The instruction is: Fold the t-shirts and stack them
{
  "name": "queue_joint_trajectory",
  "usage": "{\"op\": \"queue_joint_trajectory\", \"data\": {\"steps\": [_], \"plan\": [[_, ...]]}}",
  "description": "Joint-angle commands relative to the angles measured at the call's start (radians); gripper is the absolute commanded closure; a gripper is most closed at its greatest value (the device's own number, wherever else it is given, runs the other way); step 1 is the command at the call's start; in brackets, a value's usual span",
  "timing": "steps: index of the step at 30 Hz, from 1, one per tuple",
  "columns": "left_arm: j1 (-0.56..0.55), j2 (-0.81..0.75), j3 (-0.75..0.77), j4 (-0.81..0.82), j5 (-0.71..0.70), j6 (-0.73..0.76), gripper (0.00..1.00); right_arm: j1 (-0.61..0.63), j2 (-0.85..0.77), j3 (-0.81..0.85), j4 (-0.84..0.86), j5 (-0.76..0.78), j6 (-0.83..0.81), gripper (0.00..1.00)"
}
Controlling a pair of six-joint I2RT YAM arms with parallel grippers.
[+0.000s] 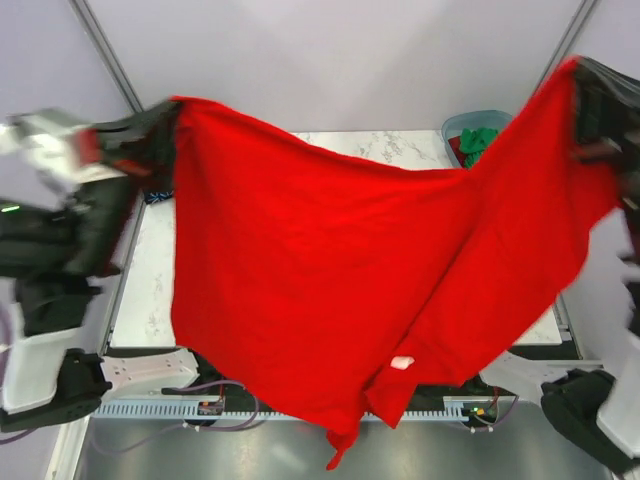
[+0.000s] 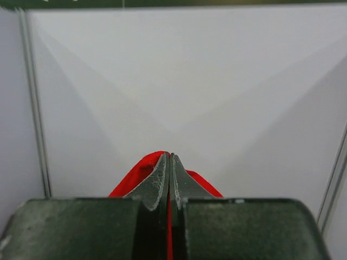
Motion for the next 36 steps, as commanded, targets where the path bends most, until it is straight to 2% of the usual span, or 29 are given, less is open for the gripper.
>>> {"op": "queue_joint_trajectory", "data": {"steps": [1,2,3,4,5,6,7,8,9,10,11,12,13,14,15,16,17,19,23,25,28,33,36], "plan": [[0.006,0.074,-0.213,0.177,-0.193,0.215,0.98,0.003,0.222,-0.115,0.055,0.090,-0.064,1.00],[0.021,0.078,-0.272,0.231,-0.218,0.229,0.98,0.002,0.260,-0.155,0.077,0.100,-0.067,1.00],[0.097,0.106,-0.345,0.248,-0.203,0.216,0.98,0.002,0.355,-0.166,0.098,0.107,-0.079,1.00],[0.168,0.124,-0.361,0.209,-0.163,0.102,0.98,0.000,0.409,-0.169,0.126,0.109,-0.082,1.00],[0.252,0.149,-0.376,0.177,-0.039,0.029,0.98,-0.004,0.472,-0.149,0.137,0.112,-0.082,1.00],[0.406,0.172,-0.427,0.158,0.011,-0.037,0.98,-0.012,0.606,-0.128,0.143,0.110,-0.081,1.00],[0.464,0.228,-0.465,0.178,0.044,-0.107,0.98,-0.013,0.679,-0.064,0.144,0.120,-0.073,1.00],[0.505,0.265,-0.502,0.201,0.040,-0.117,0.98,-0.018,0.757,-0.024,0.146,0.132,-0.067,1.00],[0.571,0.309,-0.542,0.217,0.039,-0.128,0.98,-0.023,0.917,0.024,0.145,0.197,-0.061,1.00],[0.605,0.439,-0.545,0.219,0.053,-0.162,0.98,-0.026,0.998,0.076,0.138,0.234,-0.021,1.00],[0.636,0.515,-0.530,0.198,0.075,-0.186,0.98,-0.035,1.062,0.151,0.138,0.254,0.005,0.95],[0.689,0.614,-0.434,0.154,0.078,-0.211,0.97,-0.055,1.150,0.174,0.138,0.267,0.046,0.52],[0.711,0.703,-0.359,0.004,0.075,-0.273,0.91,-0.061,1.178,0.194,0.117,0.267,0.104,0.14],[0.731,0.885,-0.268,-0.087,0.082,-0.310,0.82,-0.064,1.201,0.227,0.105,0.276,0.117,0.02],[0.768,0.955,-0.091,-0.171,0.101,-0.356,0.72,-0.063,1.219,0.234,0.086,0.285,0.122,0.02],[0.782,1.007,-0.017,-0.259,0.128,-0.436,0.38,-0.063,1.212,0.230,0.063,0.302,0.126,0.02],[0.791,1.073,0.036,-0.352,0.177,-0.462,0.31,-0.063,1.195,0.171,0.062,0.311,0.131,0.02],[0.790,1.080,0.068,-0.379,0.173,-0.487,0.15,-0.063,1.097,0.072,0.082,0.354,0.139,0.02],[0.788,0.996,-0.028,-0.401,0.105,-0.548,0.15,-0.066,0.872,-0.294,0.163,0.330,0.169,0.02],[0.785,0.902,-0.149,-0.401,0.124,-0.602,0.18,-0.064,0.829,-0.379,0.171,0.307,0.198,0.02],[0.773,0.780,-0.353,-0.375,0.214,-0.677,0.23,-0.069,0.782,-0.501,0.132,0.287,0.250,0.02],[0.725,0.620,-0.736,-0.269,0.366,-0.804,0.24,-0.101,0.775,-0.676,0.091,0.210,0.316,0.04],[0.696,0.532,-0.924,-0.151,0.475,-0.899,0.24,-0.133,0.753,-0.762,0.097,0.169,0.340,0.05]]}}
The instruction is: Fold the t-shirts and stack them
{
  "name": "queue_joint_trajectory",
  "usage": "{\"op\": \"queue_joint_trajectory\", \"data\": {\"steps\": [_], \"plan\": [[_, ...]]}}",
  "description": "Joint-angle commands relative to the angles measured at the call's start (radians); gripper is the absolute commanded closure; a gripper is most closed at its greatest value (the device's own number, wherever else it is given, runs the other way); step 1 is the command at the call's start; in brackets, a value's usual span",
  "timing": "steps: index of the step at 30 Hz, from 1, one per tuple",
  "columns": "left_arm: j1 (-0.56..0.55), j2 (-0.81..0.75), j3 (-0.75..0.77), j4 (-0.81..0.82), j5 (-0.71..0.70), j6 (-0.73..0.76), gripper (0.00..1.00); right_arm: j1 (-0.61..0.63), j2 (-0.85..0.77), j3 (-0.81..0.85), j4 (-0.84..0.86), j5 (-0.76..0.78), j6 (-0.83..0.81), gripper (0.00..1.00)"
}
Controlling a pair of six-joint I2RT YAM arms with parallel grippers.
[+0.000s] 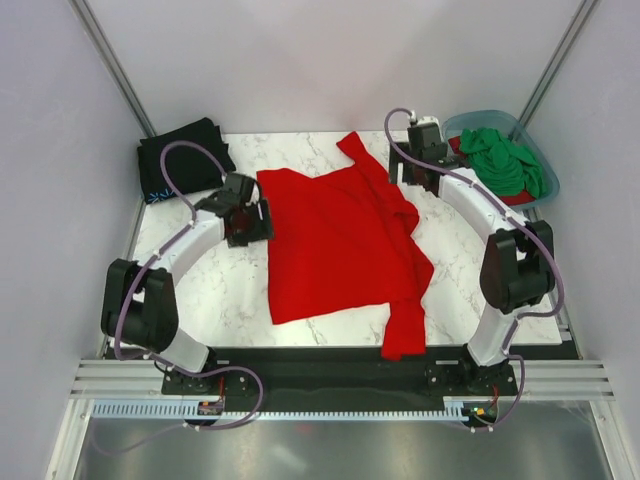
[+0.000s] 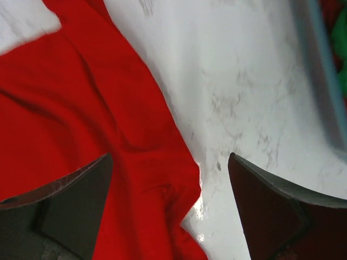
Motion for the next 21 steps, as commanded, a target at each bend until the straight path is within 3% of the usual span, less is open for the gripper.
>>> {"op": "queue_joint_trajectory", "data": {"steps": [1,8,13,16,21], "plan": [[-0.039,-0.058,-0.180,0.158,0.165,-0.177,0.24,-0.051,0.011,-0.120,-0.030,-0.082,0.064,0.06],[-0.176,-0.053,-0.329,0.278,0.164,-0.258,0.23,-0.140,0.021,-0.225,0.046,-0.262,0.099,0.19],[-0.200,-0.010,-0.371,0.311,0.173,-0.290,0.28,-0.151,0.086,-0.226,0.095,-0.369,0.117,0.30],[-0.200,0.010,-0.386,0.324,0.176,-0.304,0.33,-0.152,0.127,-0.229,0.123,-0.458,0.137,0.38],[-0.202,0.034,-0.392,0.344,0.191,-0.312,0.45,-0.151,0.167,-0.232,0.143,-0.487,0.144,0.39]]}}
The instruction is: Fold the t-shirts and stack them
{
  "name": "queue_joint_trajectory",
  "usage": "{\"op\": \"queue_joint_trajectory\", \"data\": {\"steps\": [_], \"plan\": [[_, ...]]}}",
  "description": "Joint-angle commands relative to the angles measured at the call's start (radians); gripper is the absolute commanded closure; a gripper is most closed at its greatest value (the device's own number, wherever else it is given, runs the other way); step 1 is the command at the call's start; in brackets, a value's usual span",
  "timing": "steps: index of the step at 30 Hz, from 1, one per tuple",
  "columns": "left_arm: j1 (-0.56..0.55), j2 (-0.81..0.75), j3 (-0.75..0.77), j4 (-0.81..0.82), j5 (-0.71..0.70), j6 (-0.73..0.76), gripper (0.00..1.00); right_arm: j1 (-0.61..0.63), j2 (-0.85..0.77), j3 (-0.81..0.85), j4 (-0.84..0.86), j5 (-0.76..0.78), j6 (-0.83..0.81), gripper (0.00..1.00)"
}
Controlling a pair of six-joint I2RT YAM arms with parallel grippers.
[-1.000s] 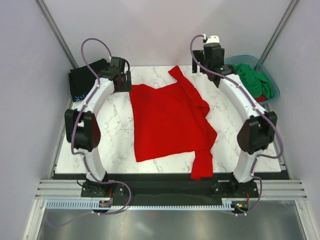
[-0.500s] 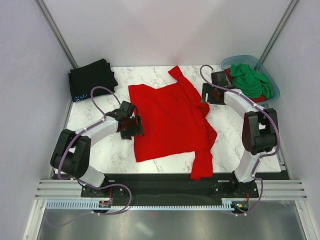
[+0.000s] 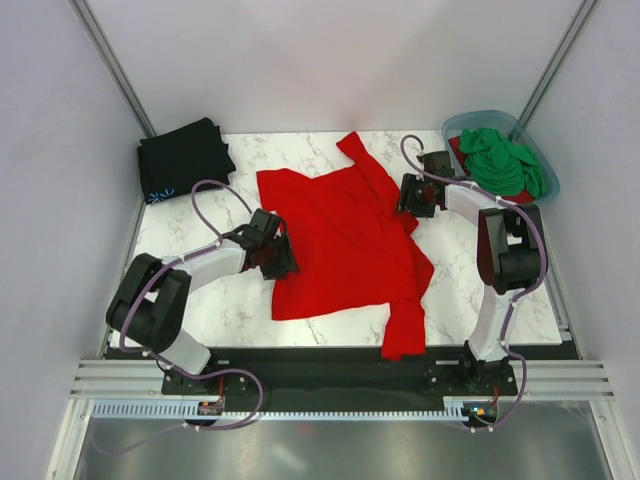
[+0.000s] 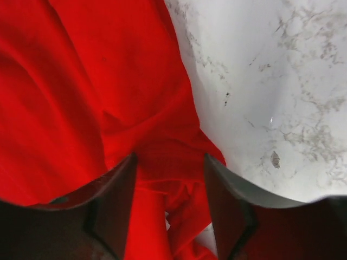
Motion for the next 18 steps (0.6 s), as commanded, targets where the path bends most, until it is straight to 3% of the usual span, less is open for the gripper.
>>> {"op": "queue_joint_trajectory", "data": {"steps": [1,2,3,5,7,9,12,18], "plan": [[-0.004,0.040,-0.027,0.042,0.019,-0.040,0.51,0.000,0.014,0.000,0.051,-0.062,0.018,0.44],[-0.004,0.043,-0.033,0.046,0.020,-0.040,0.58,-0.002,0.016,0.001,0.053,-0.060,0.016,0.47],[-0.004,0.046,-0.034,0.057,0.022,-0.043,0.76,-0.002,0.017,0.001,0.053,-0.059,0.016,0.51],[-0.004,0.054,-0.040,0.063,0.028,-0.046,0.98,-0.003,0.017,0.003,0.051,-0.060,0.018,0.69],[-0.004,0.045,-0.047,0.054,0.013,-0.051,0.98,-0.005,0.016,0.004,0.048,-0.062,0.018,0.87],[-0.002,-0.015,-0.052,0.027,-0.050,-0.058,0.98,-0.011,0.011,0.029,0.016,-0.049,0.018,1.00],[0.036,-0.140,-0.047,-0.093,-0.124,-0.040,0.98,-0.020,-0.010,0.100,-0.071,0.033,-0.010,1.00],[0.307,-0.383,-0.061,-0.246,-0.153,0.011,0.98,-0.052,0.042,0.358,-0.234,0.272,-0.033,1.00]]}}
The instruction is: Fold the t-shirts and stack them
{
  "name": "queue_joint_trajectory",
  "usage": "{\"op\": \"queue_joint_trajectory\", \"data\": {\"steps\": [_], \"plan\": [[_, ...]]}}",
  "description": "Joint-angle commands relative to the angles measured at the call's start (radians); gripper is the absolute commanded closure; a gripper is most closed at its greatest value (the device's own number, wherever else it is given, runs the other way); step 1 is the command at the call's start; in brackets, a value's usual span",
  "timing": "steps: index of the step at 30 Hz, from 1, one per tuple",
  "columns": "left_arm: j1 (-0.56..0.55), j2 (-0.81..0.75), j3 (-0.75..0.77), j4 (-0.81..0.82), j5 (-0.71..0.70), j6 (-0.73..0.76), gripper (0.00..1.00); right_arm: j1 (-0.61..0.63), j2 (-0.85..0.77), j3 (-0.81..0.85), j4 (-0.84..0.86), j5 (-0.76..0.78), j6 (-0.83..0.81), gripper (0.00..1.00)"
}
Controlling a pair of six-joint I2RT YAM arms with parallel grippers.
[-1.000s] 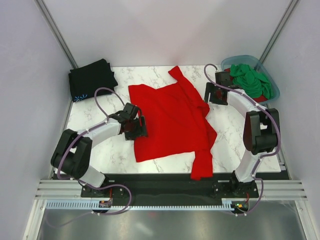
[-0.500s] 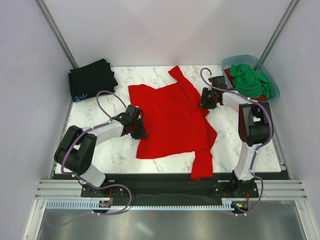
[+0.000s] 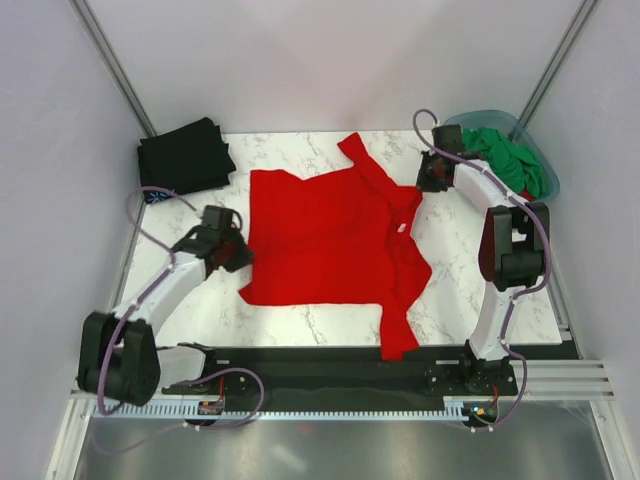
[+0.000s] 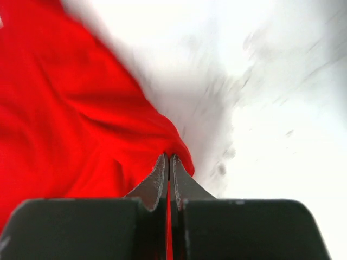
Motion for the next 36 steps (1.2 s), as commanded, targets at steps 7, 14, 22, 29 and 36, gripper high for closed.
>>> {"op": "queue_joint_trajectory", "data": {"steps": [7,14,22,29,36], "plan": [[0.186,-0.154,-0.019,-0.171,0.068,0.011,0.78,-0.035,0.255,0.504,-0.226,0.171,-0.035,0.64],[0.184,-0.233,-0.057,-0.177,0.134,0.026,0.22,0.040,0.087,0.389,-0.231,0.185,-0.024,0.36],[0.158,-0.269,0.010,-0.203,0.091,0.077,0.25,0.209,-0.393,-0.250,-0.088,0.098,0.192,0.35],[0.086,-0.306,-0.098,-0.199,0.067,-0.032,0.29,0.244,-0.693,-0.677,-0.088,0.167,0.370,0.39],[0.054,-0.304,-0.199,-0.148,0.064,-0.096,0.29,0.244,-0.765,-0.924,0.063,0.064,0.399,0.45]]}}
